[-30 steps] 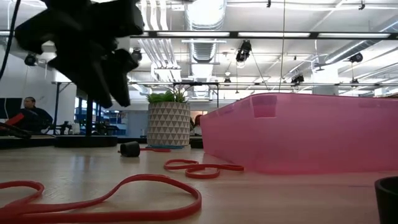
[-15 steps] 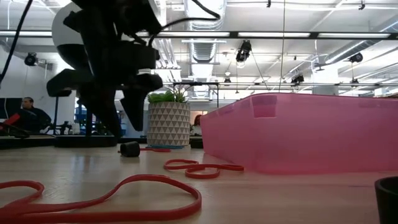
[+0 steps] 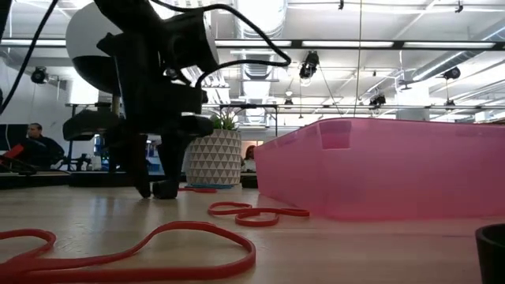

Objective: Pick and place rubber bands into bin
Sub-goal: Put the black rubber band into the red bin

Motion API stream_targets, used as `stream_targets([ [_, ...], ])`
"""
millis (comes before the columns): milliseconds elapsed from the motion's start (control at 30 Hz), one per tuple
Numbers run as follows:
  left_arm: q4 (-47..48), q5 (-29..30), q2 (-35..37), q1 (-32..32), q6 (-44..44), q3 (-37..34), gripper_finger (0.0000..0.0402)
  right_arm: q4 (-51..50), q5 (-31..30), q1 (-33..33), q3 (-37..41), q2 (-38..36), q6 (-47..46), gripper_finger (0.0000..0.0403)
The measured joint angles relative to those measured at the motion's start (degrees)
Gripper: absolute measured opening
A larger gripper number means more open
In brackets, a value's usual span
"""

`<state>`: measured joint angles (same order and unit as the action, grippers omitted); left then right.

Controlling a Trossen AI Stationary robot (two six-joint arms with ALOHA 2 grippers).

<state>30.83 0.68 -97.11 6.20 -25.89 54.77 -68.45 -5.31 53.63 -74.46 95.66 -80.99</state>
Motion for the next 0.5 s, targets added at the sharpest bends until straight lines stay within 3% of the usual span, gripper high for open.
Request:
stream_targets([
  [100,1.48,-0.15,-0.10,0.02,0.03,0.63,0.0141,-1.10,-0.51,0.00,0.02,0.00,0.02,0.0219],
  [300,3.37,0.08,0.56,0.02,4.37,3.77,0.0014,-3.34,-0.70,0.00,0.02,0.00,0.86,0.0219],
  [500,8.69,3.72,3.08,0.92,7.10,15.83,0.0002,-5.90,-0.71,-0.02,0.04,-0.16,-1.33,0.0219],
])
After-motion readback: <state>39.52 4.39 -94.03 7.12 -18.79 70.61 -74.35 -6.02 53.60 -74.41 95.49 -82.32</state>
